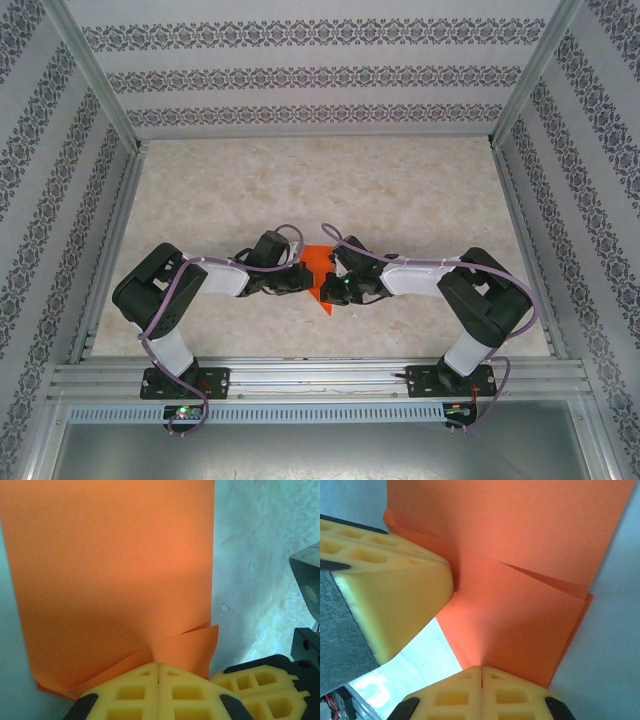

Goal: Fold a paper plane with a square sheet of paper (fold left side to right side)
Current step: Third fold the triangle at the center of the table.

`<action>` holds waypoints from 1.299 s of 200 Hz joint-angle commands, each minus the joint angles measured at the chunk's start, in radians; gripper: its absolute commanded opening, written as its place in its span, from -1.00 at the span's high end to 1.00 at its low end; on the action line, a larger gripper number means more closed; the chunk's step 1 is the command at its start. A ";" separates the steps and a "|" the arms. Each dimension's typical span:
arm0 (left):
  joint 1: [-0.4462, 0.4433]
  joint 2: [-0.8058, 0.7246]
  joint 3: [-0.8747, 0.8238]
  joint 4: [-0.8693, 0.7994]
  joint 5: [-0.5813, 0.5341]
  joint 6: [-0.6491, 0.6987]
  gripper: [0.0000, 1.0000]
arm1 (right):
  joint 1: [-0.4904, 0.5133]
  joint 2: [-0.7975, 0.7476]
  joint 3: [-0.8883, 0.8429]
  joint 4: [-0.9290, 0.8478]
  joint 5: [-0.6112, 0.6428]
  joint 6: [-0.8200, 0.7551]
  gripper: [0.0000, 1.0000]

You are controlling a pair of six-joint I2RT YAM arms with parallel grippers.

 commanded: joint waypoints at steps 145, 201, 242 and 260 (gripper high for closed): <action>-0.053 -0.101 -0.104 0.110 0.022 -0.040 0.96 | 0.006 0.056 0.030 -0.222 0.138 -0.096 1.00; -0.063 -0.056 -0.079 0.113 -0.013 -0.054 0.97 | 0.009 0.064 0.033 -0.228 0.144 -0.096 1.00; -0.063 -0.045 -0.066 0.050 -0.058 -0.061 0.97 | 0.010 0.064 0.039 -0.242 0.147 -0.099 1.00; -0.064 -0.045 -0.063 0.031 -0.073 -0.060 0.97 | 0.012 0.064 0.040 -0.248 0.150 -0.102 1.00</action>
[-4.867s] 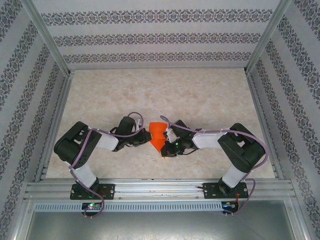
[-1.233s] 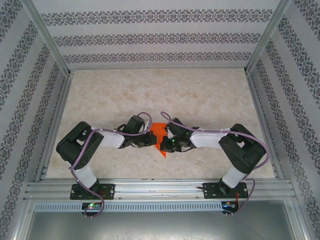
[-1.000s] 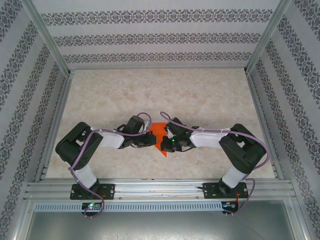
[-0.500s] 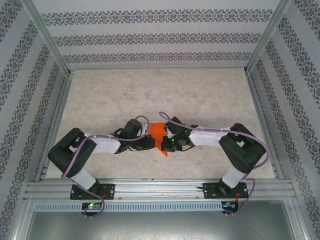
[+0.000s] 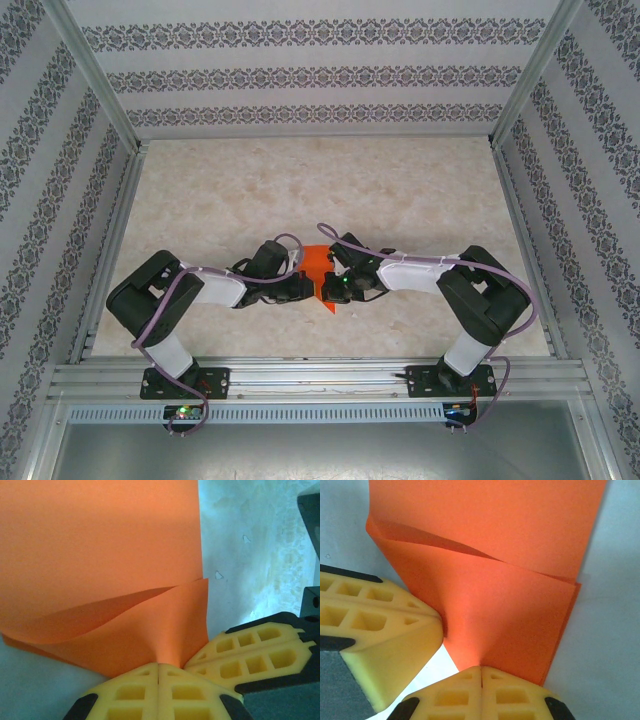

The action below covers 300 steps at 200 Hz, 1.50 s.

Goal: Fold a paper plane with a square sheet of paper (fold left side to right side)
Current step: Third fold the triangle at the center of the table.

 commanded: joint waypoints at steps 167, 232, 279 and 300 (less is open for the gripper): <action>0.111 0.002 0.050 -0.248 -0.160 0.034 0.98 | 0.012 0.053 -0.021 -0.169 0.124 -0.040 1.00; 0.224 -0.012 0.033 -0.291 -0.169 0.110 0.98 | 0.012 0.049 -0.021 -0.170 0.120 -0.040 1.00; 0.254 -0.055 0.052 -0.327 -0.165 0.156 0.99 | 0.012 0.052 -0.018 -0.168 0.117 -0.037 1.00; 0.223 -0.136 0.049 -0.324 -0.142 0.185 1.00 | 0.012 0.047 -0.018 -0.165 0.115 -0.036 1.00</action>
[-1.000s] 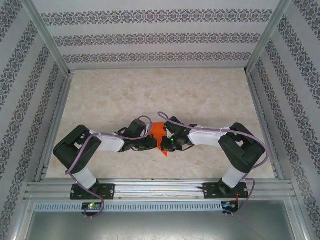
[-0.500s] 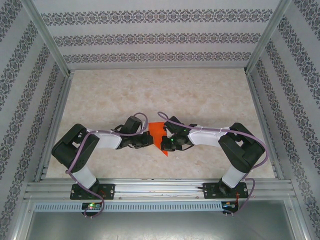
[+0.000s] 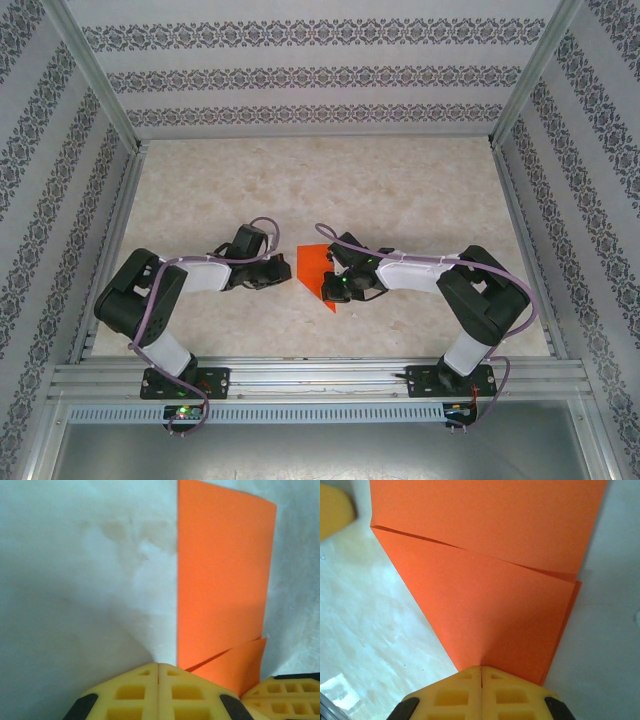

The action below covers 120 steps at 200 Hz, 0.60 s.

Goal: Fold a paper plane with a square sheet of paper (fold left side to right side)
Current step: Third fold the triangle at the center of the table.

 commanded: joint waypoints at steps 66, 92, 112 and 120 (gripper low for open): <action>-0.117 -0.058 -0.015 0.072 0.075 -0.008 1.00 | 0.008 0.044 -0.034 -0.125 0.089 -0.006 1.00; -0.158 0.018 0.034 0.107 0.096 -0.011 1.00 | 0.009 0.046 -0.031 -0.127 0.087 -0.006 1.00; -0.173 0.056 0.062 0.117 0.093 -0.011 1.00 | 0.011 0.047 -0.030 -0.127 0.087 -0.006 1.00; -0.175 0.069 0.071 0.118 0.092 -0.008 1.00 | 0.010 0.047 -0.030 -0.127 0.087 -0.006 1.00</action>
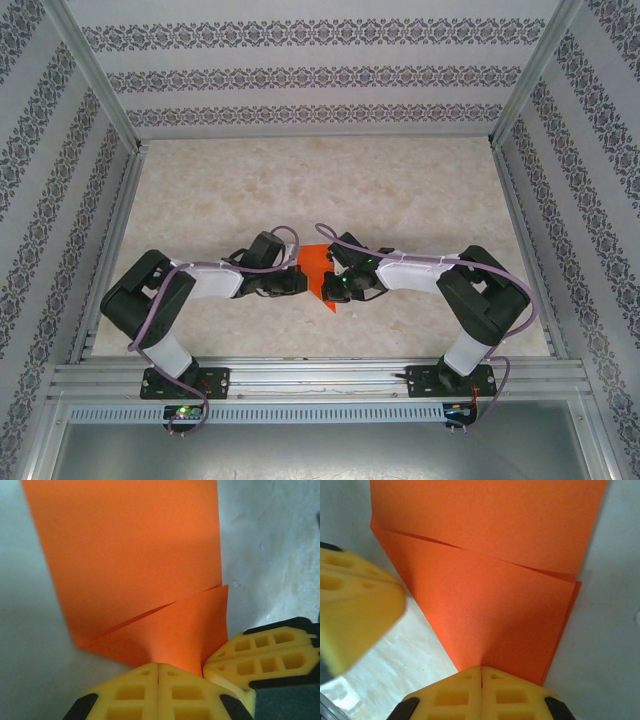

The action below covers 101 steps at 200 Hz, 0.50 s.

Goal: Fold a paper plane with a square sheet of paper (fold left side to right side)
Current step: Third fold the triangle at the center of the table.

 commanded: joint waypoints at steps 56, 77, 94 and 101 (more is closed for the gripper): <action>-0.016 0.048 0.059 0.046 -0.002 -0.007 1.00 | 0.010 0.048 -0.027 -0.129 0.086 -0.011 1.00; -0.016 0.064 0.070 0.007 -0.019 0.002 1.00 | 0.010 0.054 -0.022 -0.128 0.083 -0.012 1.00; -0.016 0.084 0.086 -0.028 -0.027 0.004 1.00 | 0.012 0.054 -0.019 -0.129 0.080 -0.013 1.00; -0.016 0.092 0.090 -0.038 -0.033 0.003 1.00 | 0.010 0.052 -0.017 -0.129 0.077 -0.014 1.00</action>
